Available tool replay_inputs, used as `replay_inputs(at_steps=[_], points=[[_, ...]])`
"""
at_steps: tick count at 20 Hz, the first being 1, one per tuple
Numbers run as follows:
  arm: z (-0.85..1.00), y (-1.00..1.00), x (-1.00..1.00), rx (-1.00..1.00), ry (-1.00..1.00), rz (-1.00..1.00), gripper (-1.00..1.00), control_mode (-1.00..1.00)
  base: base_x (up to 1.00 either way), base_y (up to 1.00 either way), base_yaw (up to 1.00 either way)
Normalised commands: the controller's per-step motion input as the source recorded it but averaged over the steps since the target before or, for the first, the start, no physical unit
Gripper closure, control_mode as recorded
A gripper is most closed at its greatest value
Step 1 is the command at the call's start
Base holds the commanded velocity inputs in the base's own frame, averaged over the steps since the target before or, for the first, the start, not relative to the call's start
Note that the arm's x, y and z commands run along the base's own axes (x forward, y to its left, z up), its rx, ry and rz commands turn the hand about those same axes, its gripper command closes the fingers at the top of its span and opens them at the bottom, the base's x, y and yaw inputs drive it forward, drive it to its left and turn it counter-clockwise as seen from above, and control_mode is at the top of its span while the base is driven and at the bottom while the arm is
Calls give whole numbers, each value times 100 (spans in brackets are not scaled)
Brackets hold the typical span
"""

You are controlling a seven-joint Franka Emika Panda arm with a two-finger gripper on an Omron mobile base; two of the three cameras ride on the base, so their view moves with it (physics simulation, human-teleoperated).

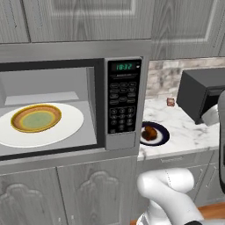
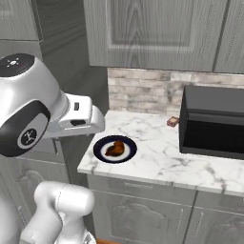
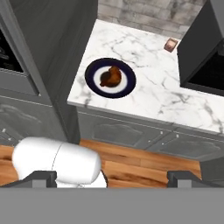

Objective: Pick the chicken drumstick from the counter and place it in the microwave. Then turn on the microwave.

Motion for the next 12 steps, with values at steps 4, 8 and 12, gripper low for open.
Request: replay_inputs(at_steps=[4,8,12], points=[[-10,0,23,0,1,0,-100,-100,0,0,0],[-16,0,20,0,0,0,-100,-100,0,0,0],[-25,1,23,0,0,0,-100,-100,0,0,0]])
